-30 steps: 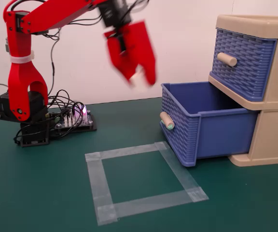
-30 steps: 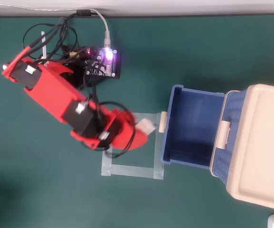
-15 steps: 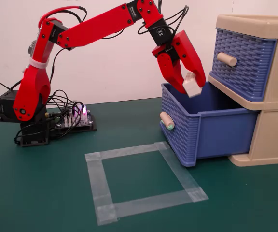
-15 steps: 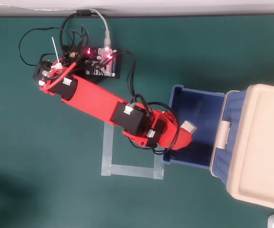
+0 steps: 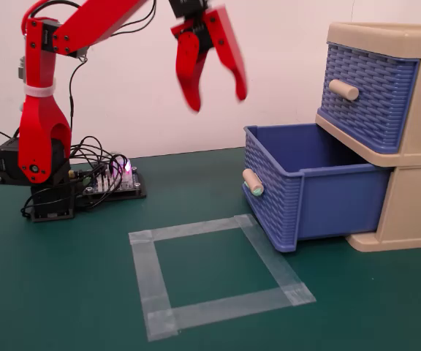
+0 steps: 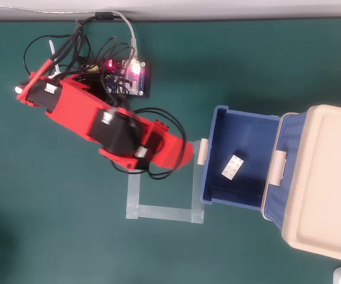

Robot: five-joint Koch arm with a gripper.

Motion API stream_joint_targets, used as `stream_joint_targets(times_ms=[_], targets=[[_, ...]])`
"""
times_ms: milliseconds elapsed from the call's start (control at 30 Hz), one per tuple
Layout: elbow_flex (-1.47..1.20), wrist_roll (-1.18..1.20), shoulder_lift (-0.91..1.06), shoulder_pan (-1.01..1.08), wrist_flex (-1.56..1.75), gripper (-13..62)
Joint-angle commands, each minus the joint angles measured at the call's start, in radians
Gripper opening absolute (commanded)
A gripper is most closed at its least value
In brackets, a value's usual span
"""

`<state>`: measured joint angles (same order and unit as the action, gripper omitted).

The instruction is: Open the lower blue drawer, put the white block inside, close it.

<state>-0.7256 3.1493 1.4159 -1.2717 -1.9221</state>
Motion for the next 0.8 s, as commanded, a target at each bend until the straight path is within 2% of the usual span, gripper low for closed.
stream_joint_targets(times_ms=[0,200,567,667,767], targets=[[-0.049,-0.201,0.0,0.0,-0.002,34.0],[-0.018,-0.327,-0.235,0.044,0.178,34.0],[0.6,-0.379,-0.772,-0.046,0.746,34.3],[0.67,-0.393,-0.813,-0.057,0.741,34.3],[0.676,-0.39,-0.747,-0.052,0.588,34.4]])
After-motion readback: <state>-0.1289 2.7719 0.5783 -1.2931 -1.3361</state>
